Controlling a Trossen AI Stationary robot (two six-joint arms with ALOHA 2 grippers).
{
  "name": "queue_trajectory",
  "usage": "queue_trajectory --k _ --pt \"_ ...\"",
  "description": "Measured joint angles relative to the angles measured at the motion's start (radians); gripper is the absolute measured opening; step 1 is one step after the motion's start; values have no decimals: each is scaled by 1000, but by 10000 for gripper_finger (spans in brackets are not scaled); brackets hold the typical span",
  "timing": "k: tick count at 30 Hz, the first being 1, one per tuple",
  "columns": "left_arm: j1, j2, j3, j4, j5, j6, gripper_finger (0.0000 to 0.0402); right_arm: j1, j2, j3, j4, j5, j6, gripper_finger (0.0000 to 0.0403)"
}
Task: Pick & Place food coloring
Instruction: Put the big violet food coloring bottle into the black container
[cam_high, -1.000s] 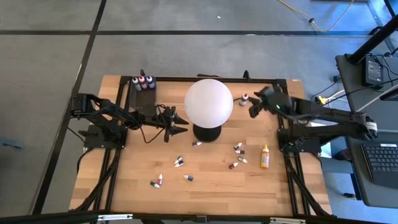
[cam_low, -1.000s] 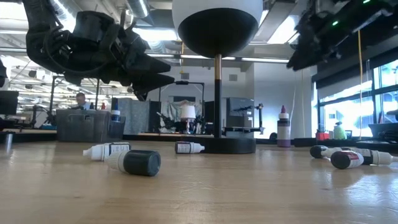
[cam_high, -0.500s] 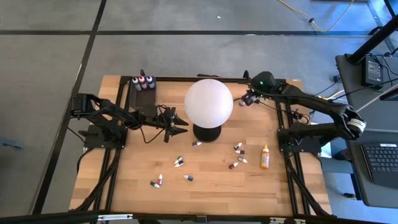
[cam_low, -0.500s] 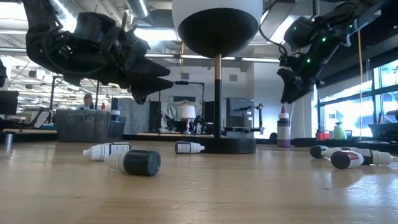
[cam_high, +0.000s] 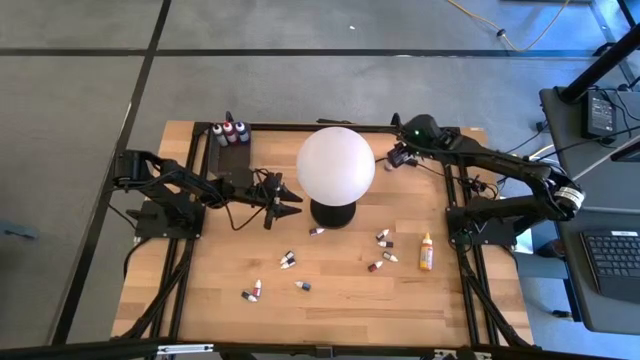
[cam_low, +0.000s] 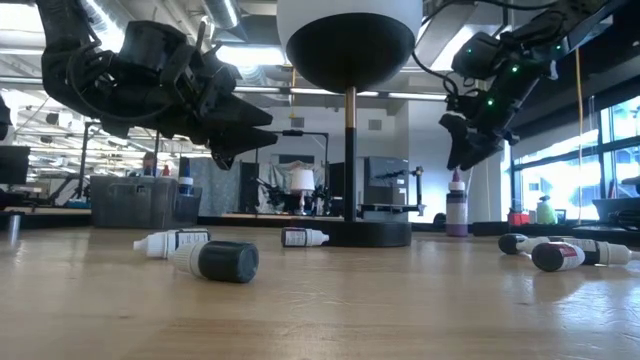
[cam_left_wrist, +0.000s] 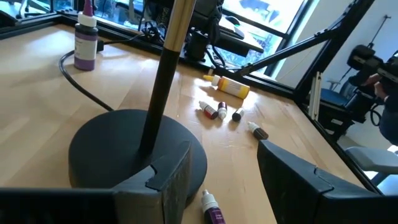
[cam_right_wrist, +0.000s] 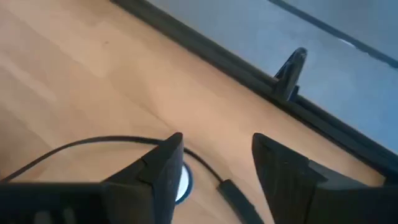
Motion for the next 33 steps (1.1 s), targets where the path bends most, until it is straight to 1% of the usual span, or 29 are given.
queue_trajectory --k 3,7,11,15,19,23,28,30,33 --pt "0 0 0 0 0 0 178 0 0 0 19 -22 -5 235" --pt "0 0 0 0 0 2 179 0 0 0 4 -98 -19 275" --pt "0 0 0 0 0 2 179 8 0 0 -23 -103 2 295" --pt "0 0 0 -2 0 2 178 13 1 -11 -21 -104 34 298" --pt "0 0 0 -8 0 2 180 13 2 -33 -26 -103 30 298" --pt "0 0 0 -22 0 3 178 28 3 -51 -23 -103 -13 298" --pt "0 0 0 -30 0 15 179 60 20 -85 47 -104 -72 298" --pt "0 0 0 -30 0 18 180 67 32 -94 74 -104 -72 292" --pt "0 0 0 -30 0 18 178 72 47 -94 80 -89 -70 269"
